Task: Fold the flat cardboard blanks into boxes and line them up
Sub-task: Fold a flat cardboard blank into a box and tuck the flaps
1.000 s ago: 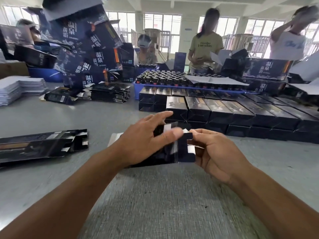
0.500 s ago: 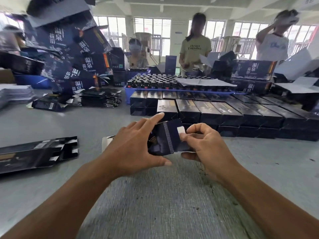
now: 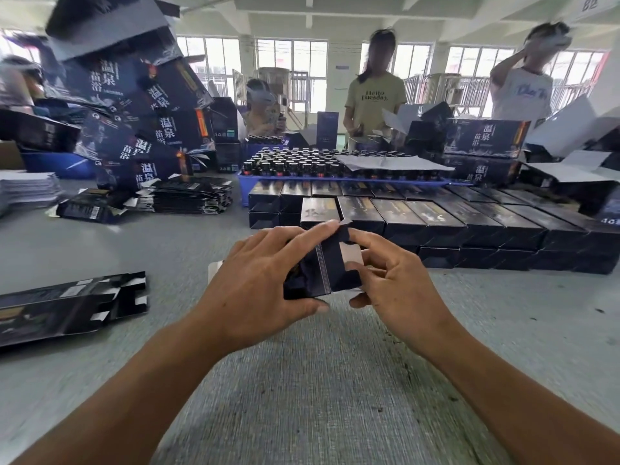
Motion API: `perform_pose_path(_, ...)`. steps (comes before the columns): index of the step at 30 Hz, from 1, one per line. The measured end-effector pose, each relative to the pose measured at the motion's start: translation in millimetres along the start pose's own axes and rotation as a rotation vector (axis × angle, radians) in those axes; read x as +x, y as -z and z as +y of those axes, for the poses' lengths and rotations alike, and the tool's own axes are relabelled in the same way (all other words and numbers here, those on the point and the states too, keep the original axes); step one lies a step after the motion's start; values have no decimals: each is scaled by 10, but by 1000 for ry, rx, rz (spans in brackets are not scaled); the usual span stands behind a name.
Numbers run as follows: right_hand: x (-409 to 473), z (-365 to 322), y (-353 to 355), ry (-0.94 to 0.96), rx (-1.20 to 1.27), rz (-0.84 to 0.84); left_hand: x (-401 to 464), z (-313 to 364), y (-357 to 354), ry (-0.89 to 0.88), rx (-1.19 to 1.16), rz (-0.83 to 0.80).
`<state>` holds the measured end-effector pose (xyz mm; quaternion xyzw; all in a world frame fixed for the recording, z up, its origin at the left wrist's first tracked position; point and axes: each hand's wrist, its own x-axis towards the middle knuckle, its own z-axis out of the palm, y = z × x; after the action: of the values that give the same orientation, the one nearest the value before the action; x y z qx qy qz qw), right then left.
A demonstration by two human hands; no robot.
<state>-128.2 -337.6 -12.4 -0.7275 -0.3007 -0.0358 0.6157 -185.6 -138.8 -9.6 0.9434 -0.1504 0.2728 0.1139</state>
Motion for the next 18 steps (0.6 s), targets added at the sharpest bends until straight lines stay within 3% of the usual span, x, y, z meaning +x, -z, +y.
perform_pose_path(6, -9, -4, 7, 16, -16, 17, -17, 42, 24, -57, 53, 0)
perform_pose_path(18, -85, -1, -65, 87, -220, 111, -20, 29, -4, -11, -1, 90)
